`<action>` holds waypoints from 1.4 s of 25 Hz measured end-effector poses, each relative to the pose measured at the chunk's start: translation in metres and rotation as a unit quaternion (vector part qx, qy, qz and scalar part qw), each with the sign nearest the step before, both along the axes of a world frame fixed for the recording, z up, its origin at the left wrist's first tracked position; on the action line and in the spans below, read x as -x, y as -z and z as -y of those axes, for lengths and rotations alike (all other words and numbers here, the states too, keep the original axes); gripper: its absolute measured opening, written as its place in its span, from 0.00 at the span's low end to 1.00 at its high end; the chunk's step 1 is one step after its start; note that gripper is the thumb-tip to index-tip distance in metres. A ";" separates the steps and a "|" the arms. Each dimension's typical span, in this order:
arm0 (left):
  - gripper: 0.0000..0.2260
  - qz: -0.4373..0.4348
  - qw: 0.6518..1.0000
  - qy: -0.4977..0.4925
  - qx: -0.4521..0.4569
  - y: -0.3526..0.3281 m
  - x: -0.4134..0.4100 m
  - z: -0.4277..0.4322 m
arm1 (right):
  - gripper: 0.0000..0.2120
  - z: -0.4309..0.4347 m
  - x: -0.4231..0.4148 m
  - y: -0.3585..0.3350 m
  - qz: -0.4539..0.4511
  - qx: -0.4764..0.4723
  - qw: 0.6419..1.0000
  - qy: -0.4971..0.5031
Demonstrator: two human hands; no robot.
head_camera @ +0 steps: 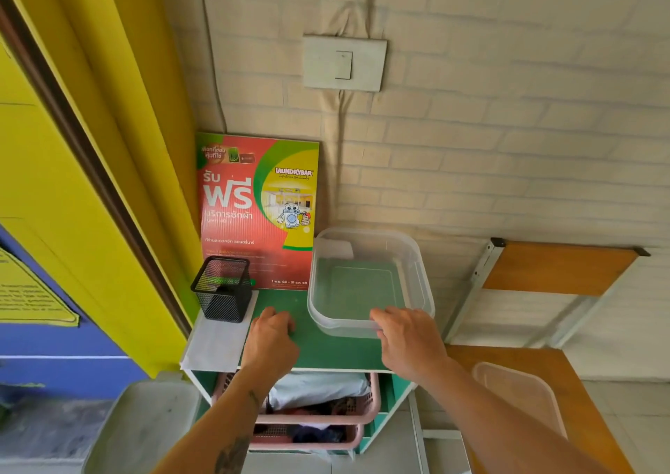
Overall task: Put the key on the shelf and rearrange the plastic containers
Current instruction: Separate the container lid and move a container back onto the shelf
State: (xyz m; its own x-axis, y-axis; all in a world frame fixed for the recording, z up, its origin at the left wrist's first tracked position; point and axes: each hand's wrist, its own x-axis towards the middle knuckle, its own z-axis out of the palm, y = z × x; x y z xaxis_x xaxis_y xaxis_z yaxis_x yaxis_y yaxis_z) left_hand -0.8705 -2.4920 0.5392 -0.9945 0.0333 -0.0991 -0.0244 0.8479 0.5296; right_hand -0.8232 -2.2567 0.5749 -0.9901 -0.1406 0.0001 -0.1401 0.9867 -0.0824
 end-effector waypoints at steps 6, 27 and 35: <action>0.13 -0.070 0.976 -0.105 -0.176 -0.056 0.017 -0.018 | 0.12 0.000 0.003 0.001 0.009 -0.002 1.000 0.002; 0.16 0.019 0.993 0.075 -0.084 -0.062 0.048 -0.116 | 0.13 -0.002 0.000 -0.015 0.007 -0.003 1.000 -0.020; 0.11 -0.065 0.974 0.078 -0.201 -0.092 0.001 -0.173 | 0.22 -0.096 -0.039 -0.038 -0.070 0.252 0.964 0.053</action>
State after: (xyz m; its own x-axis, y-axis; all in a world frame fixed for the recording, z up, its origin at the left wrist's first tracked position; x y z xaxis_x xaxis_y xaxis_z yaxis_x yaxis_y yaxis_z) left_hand -0.8711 -2.3189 0.6314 -0.9776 0.1946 0.0797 0.1772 0.5588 0.8101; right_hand -0.7845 -2.1610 0.6130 -0.9841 0.0148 0.1771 -0.0849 0.8362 -0.5418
